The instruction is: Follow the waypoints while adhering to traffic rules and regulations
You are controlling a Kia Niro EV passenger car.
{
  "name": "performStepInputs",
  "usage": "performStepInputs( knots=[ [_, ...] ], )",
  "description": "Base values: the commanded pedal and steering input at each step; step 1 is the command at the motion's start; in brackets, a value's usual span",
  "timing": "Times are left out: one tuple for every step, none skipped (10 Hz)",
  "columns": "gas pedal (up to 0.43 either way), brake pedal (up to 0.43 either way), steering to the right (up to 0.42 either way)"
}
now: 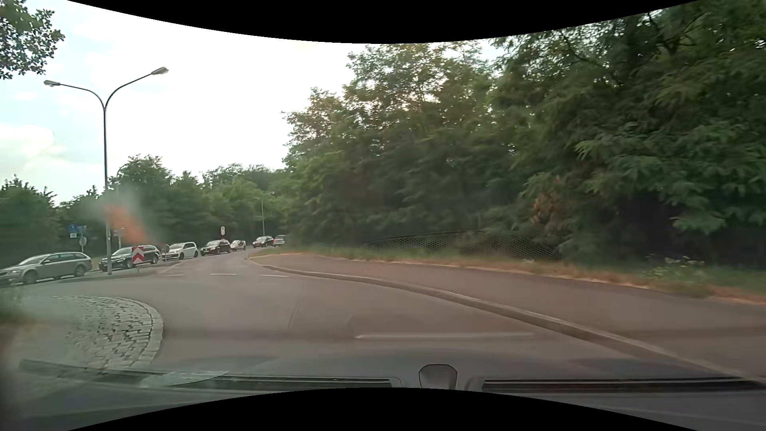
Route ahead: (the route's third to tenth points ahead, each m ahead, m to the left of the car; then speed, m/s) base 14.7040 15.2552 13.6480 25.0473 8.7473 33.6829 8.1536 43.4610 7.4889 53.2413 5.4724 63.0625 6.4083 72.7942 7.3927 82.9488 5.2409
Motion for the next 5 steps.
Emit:
performStepInputs(
  knots=[
    [0.079,0.0,-0.316],
    [0.079,0.0,-0.316],
    [0.079,0.0,-0.316],
    [0.067,0.0,-0.316],
    [0.059,0.0,-0.316]
  ],
)
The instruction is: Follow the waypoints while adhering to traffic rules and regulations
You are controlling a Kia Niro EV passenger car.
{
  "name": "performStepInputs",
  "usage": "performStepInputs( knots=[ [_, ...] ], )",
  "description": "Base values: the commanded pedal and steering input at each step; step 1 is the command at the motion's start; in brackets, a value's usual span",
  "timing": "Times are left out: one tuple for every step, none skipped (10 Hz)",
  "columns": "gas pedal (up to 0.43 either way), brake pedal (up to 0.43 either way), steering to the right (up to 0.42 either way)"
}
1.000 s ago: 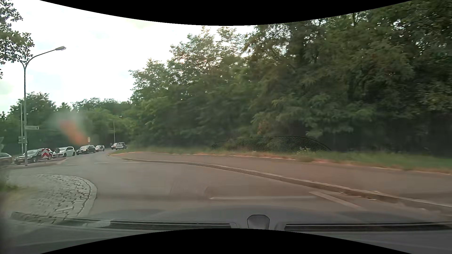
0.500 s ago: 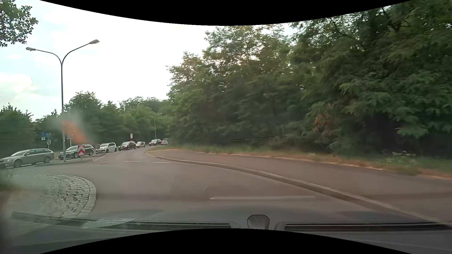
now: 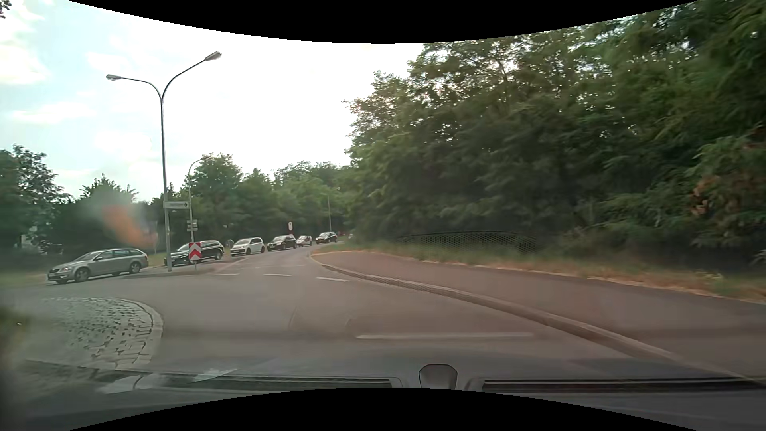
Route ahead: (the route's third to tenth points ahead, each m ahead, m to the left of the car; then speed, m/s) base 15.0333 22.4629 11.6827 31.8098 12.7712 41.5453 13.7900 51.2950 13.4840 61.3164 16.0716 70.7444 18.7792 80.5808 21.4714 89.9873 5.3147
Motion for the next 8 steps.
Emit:
performStepInputs(
  knots=[
    [0.039,0.0,-0.316],
    [0.028,0.0,-0.316],
    [0.028,0.0,-0.316],
    [0.028,0.0,-0.316],
    [0.028,0.0,-0.316],
    [0.028,0.0,-0.316],
    [0.028,0.0,-0.316],
    [0.02,0.0,-0.316]
  ],
)
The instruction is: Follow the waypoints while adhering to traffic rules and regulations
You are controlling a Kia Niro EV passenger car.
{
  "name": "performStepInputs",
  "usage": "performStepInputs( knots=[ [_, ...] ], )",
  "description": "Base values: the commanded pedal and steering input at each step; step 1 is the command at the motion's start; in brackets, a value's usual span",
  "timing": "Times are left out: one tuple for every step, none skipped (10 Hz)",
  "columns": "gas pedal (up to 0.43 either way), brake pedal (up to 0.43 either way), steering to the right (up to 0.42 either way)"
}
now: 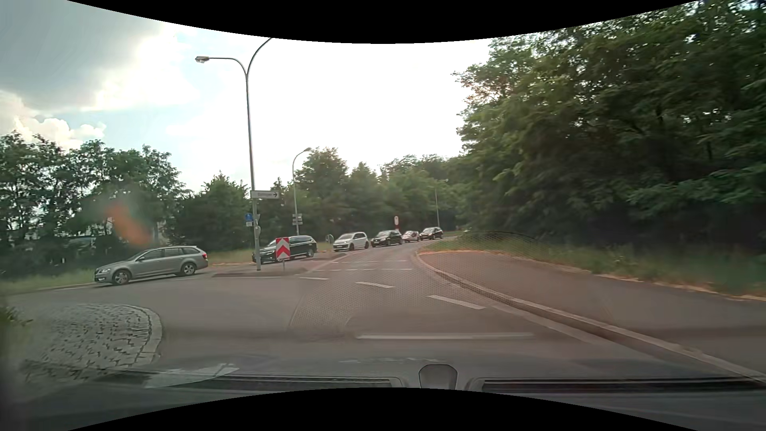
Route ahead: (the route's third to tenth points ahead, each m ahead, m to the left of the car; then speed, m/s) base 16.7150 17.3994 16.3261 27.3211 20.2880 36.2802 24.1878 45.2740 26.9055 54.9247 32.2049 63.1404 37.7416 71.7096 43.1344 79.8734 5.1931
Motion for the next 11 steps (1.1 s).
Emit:
performStepInputs(
  knots=[
    [0.008,0.0,-0.316],
    [0.008,0.0,-0.316],
    [0.008,0.0,-0.316],
    [0.008,0.0,-0.316],
    [0.008,0.0,-0.316],
    [0.008,0.0,-0.316],
    [0.008,0.0,-0.316],
    [0.008,0.0,-0.317],
    [0.008,0.0,-0.316],
    [0.008,0.0,-0.316],
    [0.008,0.0,-0.316]
  ],
)
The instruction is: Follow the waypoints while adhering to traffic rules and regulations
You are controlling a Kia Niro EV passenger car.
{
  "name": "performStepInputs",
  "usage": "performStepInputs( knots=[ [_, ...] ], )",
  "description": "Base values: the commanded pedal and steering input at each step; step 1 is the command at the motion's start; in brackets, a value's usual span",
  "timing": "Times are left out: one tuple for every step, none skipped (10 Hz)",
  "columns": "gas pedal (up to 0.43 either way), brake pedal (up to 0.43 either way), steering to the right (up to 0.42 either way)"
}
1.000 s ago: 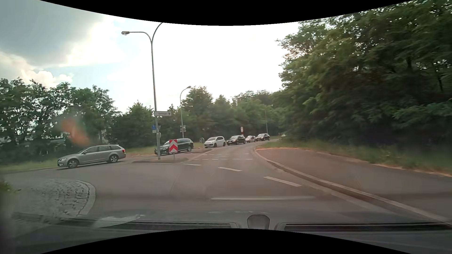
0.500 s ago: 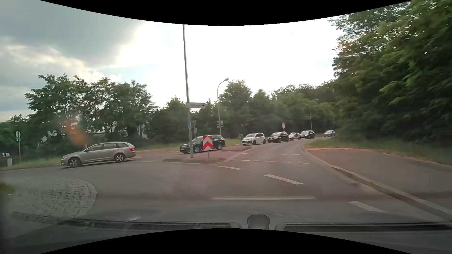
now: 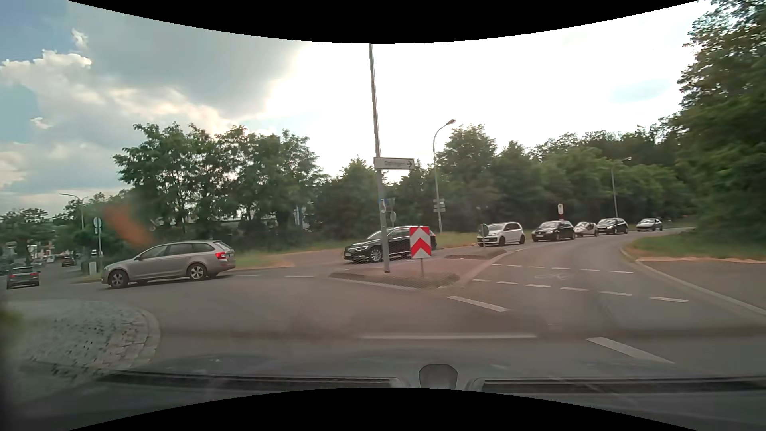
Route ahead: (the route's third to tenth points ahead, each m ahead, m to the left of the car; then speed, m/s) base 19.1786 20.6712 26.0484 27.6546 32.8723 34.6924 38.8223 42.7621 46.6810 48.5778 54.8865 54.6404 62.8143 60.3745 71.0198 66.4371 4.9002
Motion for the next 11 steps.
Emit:
performStepInputs(
  knots=[
    [0.008,0.0,-0.316],
    [0.008,0.0,-0.316],
    [0.008,0.0,-0.317],
    [0.008,0.0,-0.318],
    [0.008,0.0,-0.321],
    [0.008,0.0,-0.327],
    [0.008,0.0,-0.331],
    [0.008,0.0,-0.334],
    [0.02,0.0,-0.336],
    [0.039,0.0,-0.336],
    [0.067,0.0,-0.336]
  ],
)
